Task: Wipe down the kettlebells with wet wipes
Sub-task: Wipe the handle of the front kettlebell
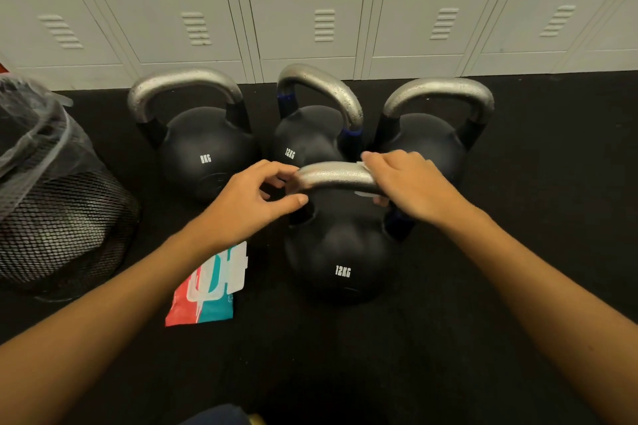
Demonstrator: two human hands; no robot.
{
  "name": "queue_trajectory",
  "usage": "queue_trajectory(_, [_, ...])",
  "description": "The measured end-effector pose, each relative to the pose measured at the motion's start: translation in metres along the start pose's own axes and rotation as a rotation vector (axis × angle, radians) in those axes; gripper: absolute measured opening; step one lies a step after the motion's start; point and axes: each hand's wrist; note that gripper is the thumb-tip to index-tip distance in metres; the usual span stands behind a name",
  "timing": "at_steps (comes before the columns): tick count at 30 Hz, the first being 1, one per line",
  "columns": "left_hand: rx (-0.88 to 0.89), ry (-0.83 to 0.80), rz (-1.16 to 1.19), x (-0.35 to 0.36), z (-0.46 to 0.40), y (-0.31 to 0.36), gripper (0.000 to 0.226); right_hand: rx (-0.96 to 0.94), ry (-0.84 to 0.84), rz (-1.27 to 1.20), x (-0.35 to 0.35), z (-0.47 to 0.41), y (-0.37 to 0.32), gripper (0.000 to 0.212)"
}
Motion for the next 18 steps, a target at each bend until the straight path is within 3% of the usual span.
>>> queue_trajectory(1, [-0.01,0.004,0.085,-0.003,-0.003,0.003,0.044,-0.018,0.037,0.131,0.0,0.0,-0.011,0.025])
queue_trajectory(4, [-0.05,0.182,0.255,-0.011,-0.018,0.015,0.053,-0.037,0.116,0.119,0.001,-0.002,-0.036,0.035])
queue_trajectory(7, [-0.057,0.336,0.21,-0.014,-0.032,0.033,0.044,-0.109,0.102,-0.105,0.004,-0.005,-0.039,0.037])
queue_trajectory(9, [0.015,0.378,0.112,-0.006,-0.036,0.048,0.039,-0.193,0.189,-0.426,0.0,-0.002,-0.032,0.03])
queue_trajectory(13, [0.202,0.255,-0.137,0.017,-0.045,0.07,0.034,-0.168,0.45,-0.764,0.0,0.001,-0.005,0.025])
queue_trajectory(18, [0.258,0.024,-0.645,0.036,-0.061,0.077,0.037,-0.035,0.442,-0.939,0.02,0.001,0.013,0.027])
Point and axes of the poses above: each hand's wrist, its own z-axis away from the middle knuckle, its own x-axis out of the palm, y = z × x, and after that the axes turned 14 degrees about -y, right-handed
